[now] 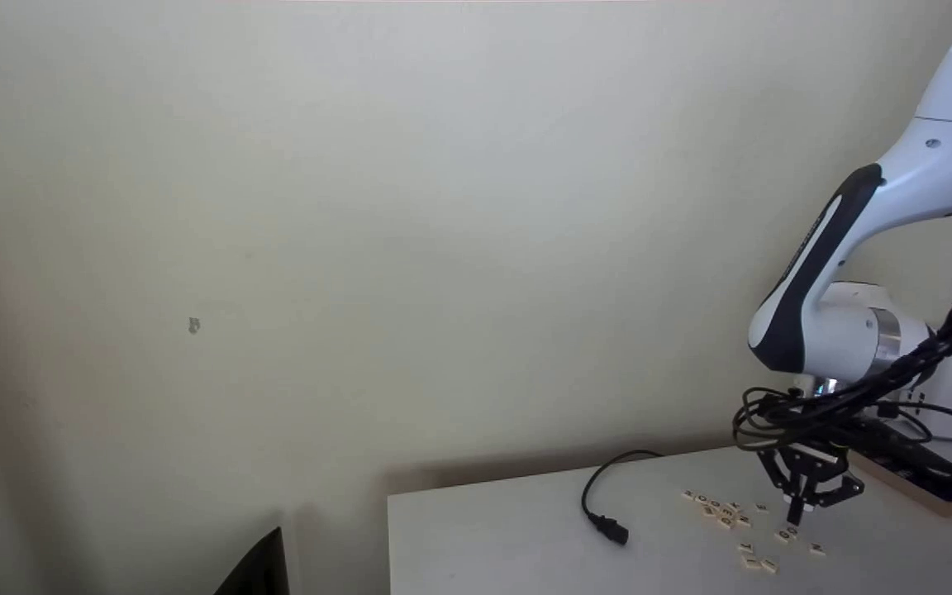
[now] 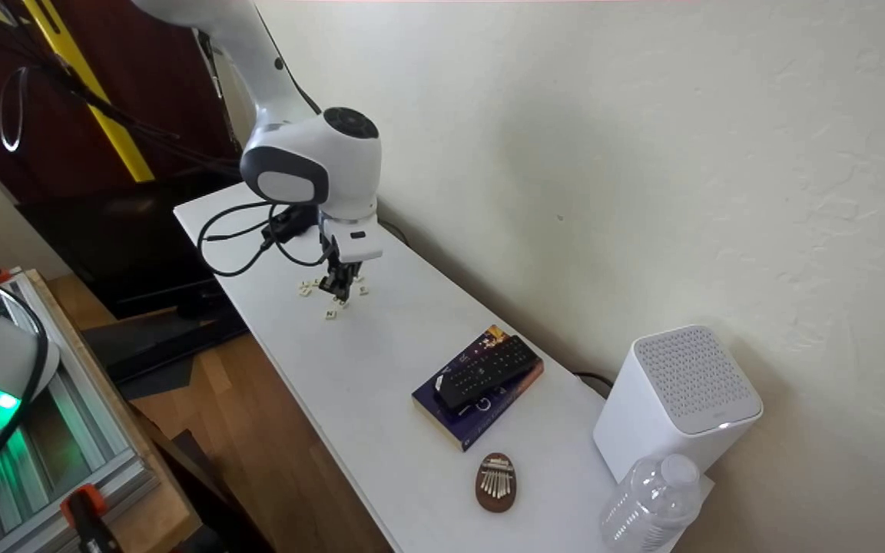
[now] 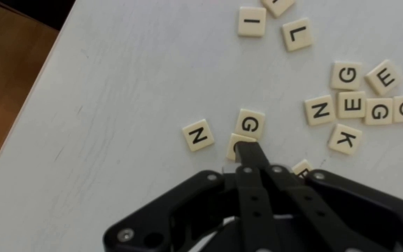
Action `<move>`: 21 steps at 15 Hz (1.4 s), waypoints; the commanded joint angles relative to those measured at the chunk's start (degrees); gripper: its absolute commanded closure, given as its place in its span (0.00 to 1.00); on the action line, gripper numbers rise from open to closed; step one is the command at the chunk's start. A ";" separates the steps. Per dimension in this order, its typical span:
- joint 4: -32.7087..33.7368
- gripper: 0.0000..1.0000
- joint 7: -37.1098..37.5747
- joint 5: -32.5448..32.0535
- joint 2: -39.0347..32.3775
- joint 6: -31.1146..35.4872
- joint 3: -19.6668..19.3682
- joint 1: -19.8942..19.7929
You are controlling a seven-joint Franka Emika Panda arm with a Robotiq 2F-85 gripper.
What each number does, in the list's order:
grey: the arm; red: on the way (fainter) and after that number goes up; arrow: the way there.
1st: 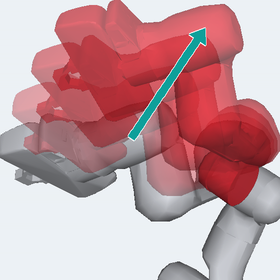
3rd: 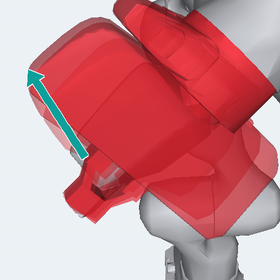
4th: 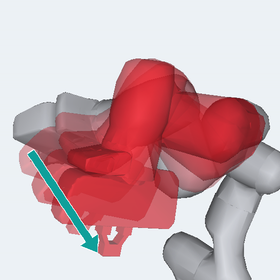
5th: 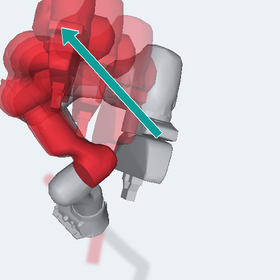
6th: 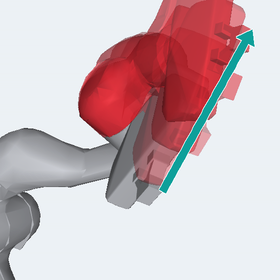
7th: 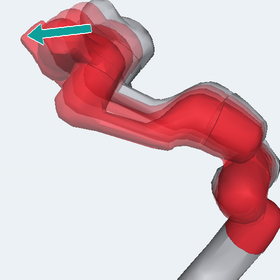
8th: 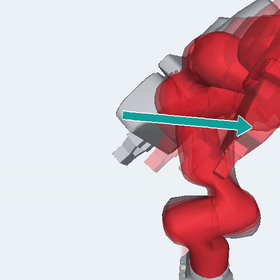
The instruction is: Arrange the small objects on the table
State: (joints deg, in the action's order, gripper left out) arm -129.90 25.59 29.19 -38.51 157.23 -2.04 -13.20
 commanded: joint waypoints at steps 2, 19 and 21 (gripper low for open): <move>-4.32 1.00 -5.26 -1.00 3.61 0.26 -0.32 1.05; -6.79 1.00 -14.94 -18.40 2.27 4.90 -5.81 9.32; -6.90 1.00 -15.07 -19.63 2.11 4.88 -6.40 9.87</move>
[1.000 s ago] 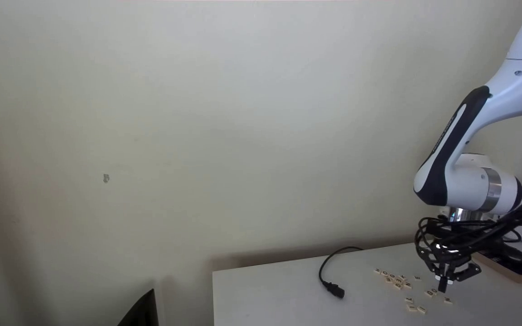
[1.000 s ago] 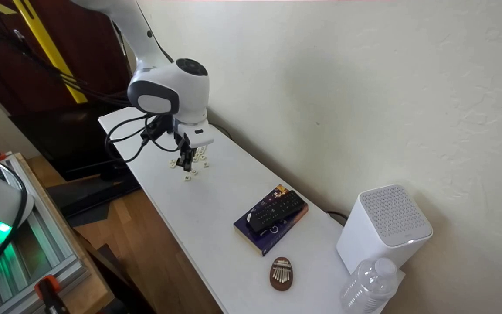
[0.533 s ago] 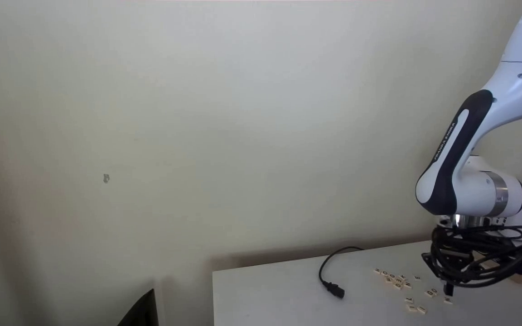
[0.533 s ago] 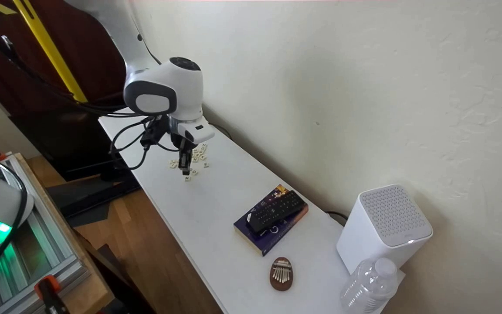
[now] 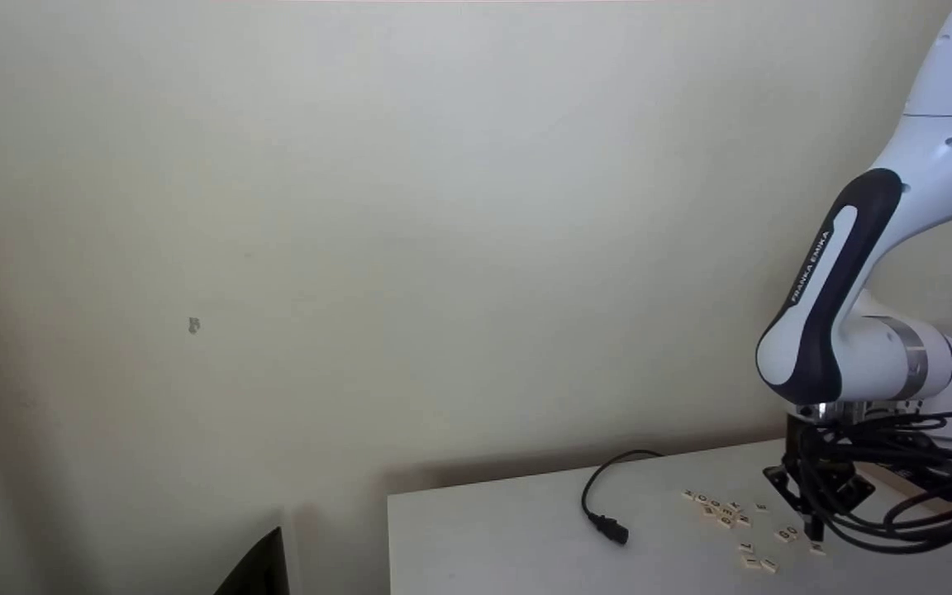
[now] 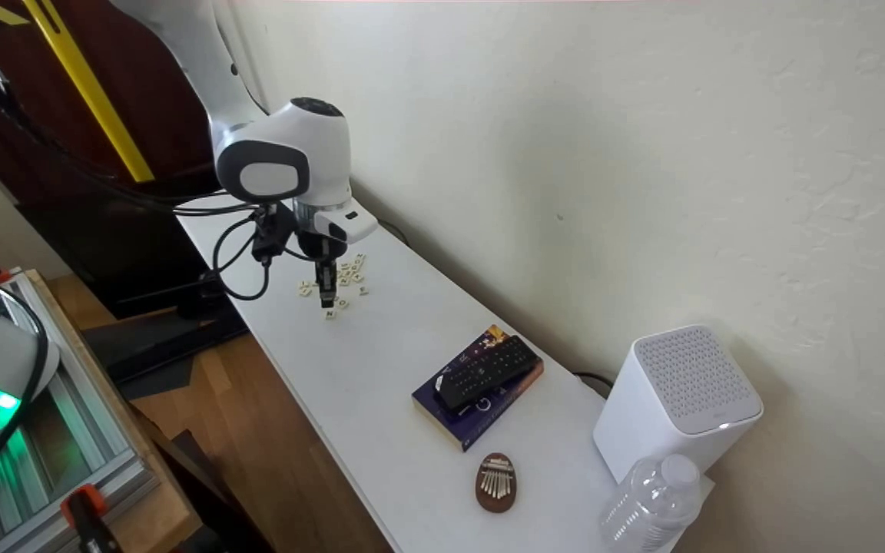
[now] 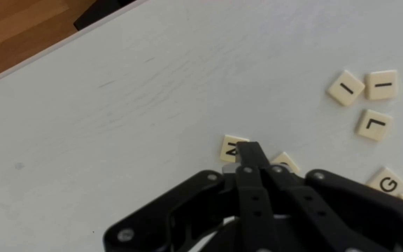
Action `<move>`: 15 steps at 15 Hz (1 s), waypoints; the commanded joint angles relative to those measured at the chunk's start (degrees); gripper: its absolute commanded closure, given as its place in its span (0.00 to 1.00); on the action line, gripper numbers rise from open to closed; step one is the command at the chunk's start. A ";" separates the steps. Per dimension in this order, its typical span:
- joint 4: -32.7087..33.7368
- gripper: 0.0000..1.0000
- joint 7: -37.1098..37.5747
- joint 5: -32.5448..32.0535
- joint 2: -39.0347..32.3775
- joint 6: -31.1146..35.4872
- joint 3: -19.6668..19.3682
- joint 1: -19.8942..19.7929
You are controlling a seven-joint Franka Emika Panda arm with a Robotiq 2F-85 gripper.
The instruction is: Arrange the small objects on the table
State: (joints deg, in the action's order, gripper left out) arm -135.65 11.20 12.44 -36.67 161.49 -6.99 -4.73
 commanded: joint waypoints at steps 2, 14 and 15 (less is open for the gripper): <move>-1.11 1.00 -0.81 -3.61 -0.13 0.79 -1.63 1.67; 0.40 1.00 -1.34 -3.29 -3.20 3.65 -0.50 1.09; 0.52 1.00 -0.96 -3.08 -3.37 3.70 -0.53 1.18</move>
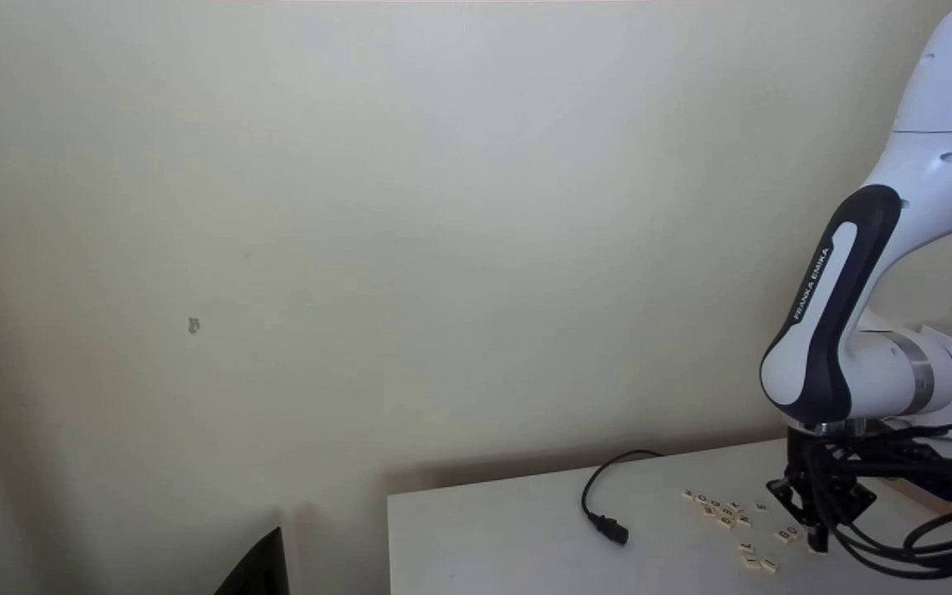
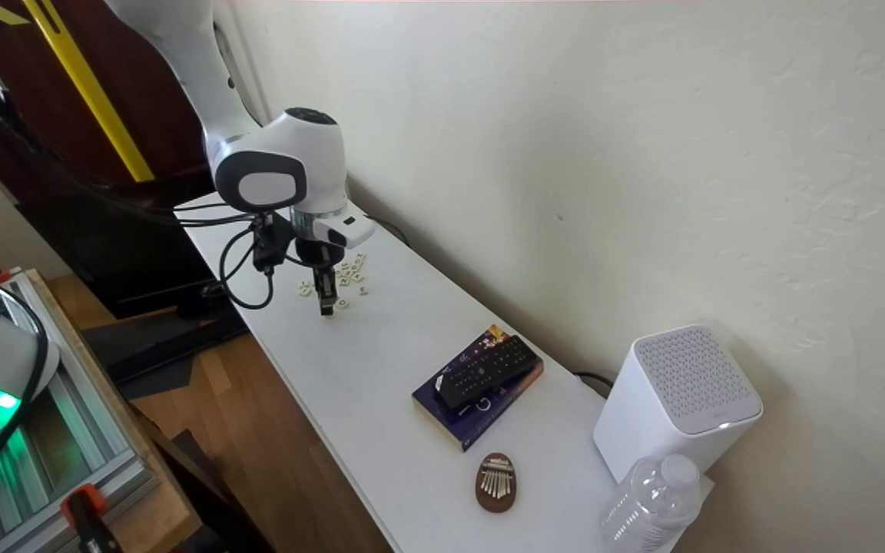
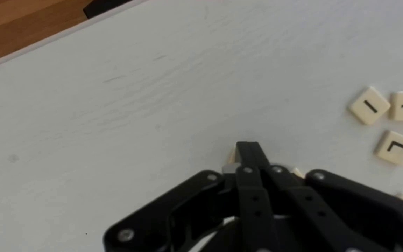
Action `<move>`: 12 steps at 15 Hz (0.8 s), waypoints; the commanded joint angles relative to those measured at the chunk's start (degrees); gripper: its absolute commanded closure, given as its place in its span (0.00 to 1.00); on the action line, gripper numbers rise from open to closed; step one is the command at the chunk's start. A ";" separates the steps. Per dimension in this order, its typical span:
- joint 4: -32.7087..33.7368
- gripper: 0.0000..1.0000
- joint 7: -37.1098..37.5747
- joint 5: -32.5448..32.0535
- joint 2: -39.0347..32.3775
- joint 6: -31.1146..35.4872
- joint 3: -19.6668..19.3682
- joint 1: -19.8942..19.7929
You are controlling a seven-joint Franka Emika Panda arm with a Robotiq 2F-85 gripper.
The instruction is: Arrange the small objects on the table
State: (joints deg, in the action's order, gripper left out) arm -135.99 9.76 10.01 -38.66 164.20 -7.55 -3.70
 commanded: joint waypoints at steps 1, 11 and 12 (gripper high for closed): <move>0.91 1.00 0.53 -0.32 -1.33 0.93 0.28 -0.21; 2.10 1.00 0.82 3.43 -2.07 2.49 2.71 -6.90; 2.49 1.00 0.80 4.17 -2.38 2.67 3.51 -8.12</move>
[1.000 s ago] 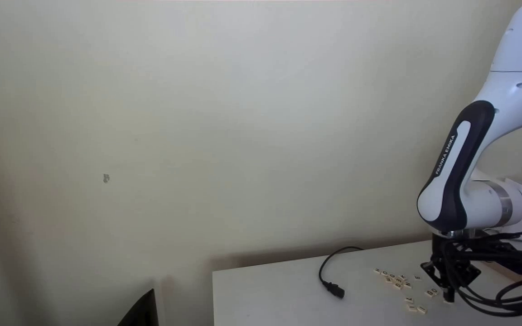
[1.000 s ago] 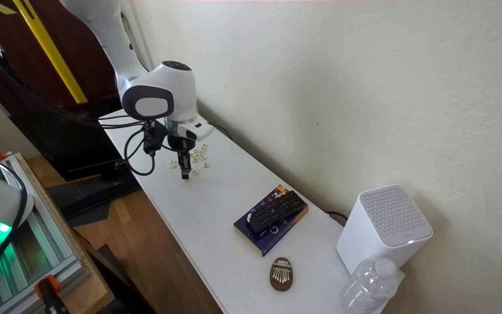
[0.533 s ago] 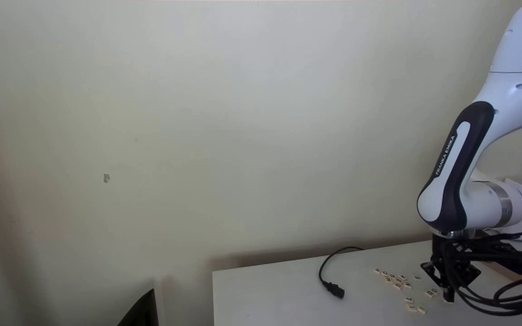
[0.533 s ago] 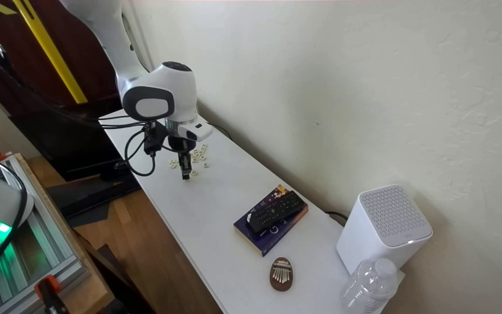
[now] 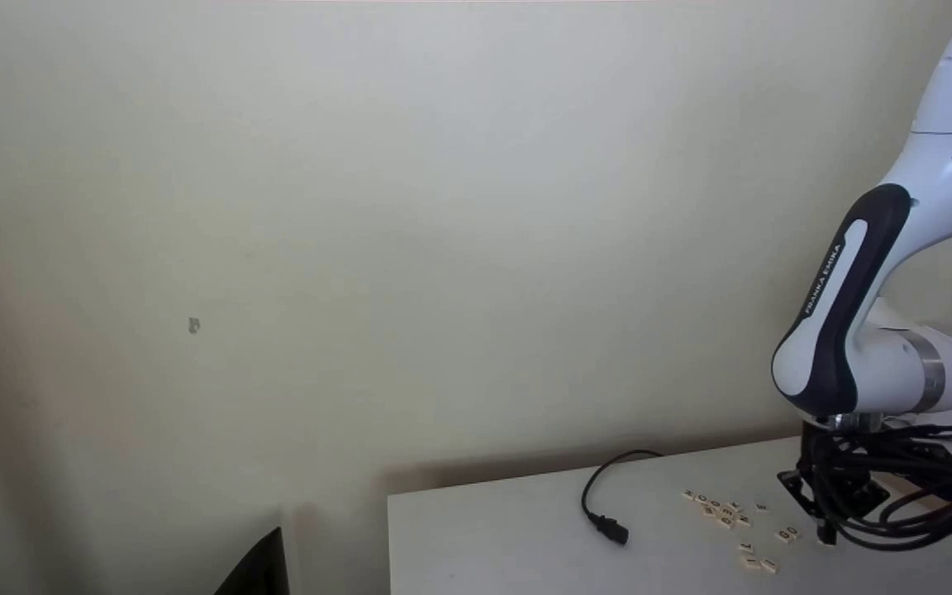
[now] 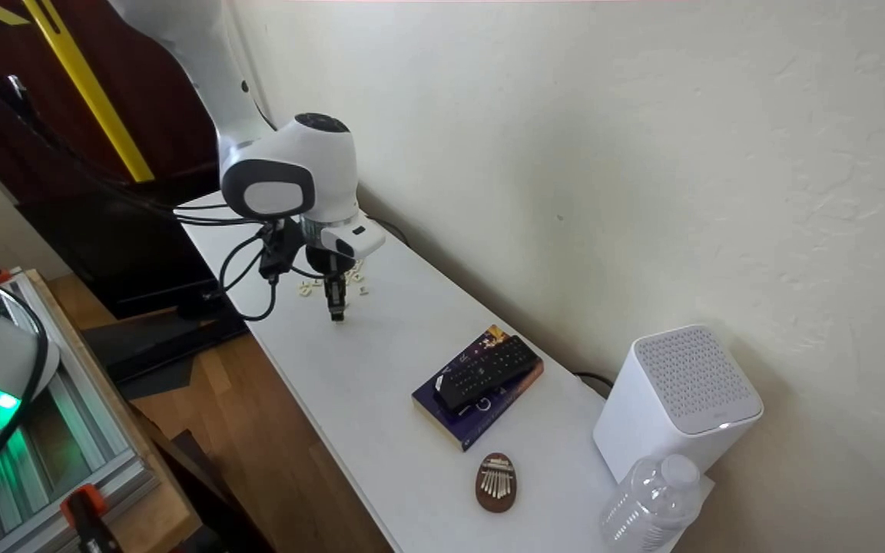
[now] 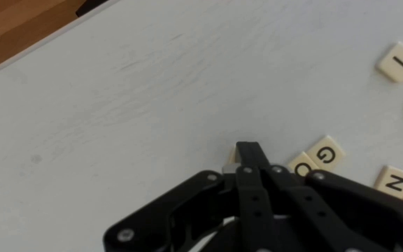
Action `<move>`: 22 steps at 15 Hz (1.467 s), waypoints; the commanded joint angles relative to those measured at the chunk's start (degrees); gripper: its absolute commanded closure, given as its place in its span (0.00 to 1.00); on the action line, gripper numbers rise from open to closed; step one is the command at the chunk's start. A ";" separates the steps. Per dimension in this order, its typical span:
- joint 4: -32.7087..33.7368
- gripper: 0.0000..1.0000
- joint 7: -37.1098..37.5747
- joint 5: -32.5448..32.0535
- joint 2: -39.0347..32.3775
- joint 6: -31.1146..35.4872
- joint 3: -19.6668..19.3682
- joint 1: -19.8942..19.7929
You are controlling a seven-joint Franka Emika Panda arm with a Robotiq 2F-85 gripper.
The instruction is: Arrange the small objects on the table
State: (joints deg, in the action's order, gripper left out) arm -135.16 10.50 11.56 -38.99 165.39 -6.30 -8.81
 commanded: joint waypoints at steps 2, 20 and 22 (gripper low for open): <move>2.04 1.00 0.32 4.18 -2.13 1.65 3.42 -4.67; 6.00 1.00 2.56 16.31 -2.87 -3.65 9.17 -11.89; 6.32 1.00 2.74 17.82 -2.90 -4.40 9.56 -12.35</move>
State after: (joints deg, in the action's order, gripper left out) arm -130.83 12.95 26.30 -40.11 162.76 1.64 -19.56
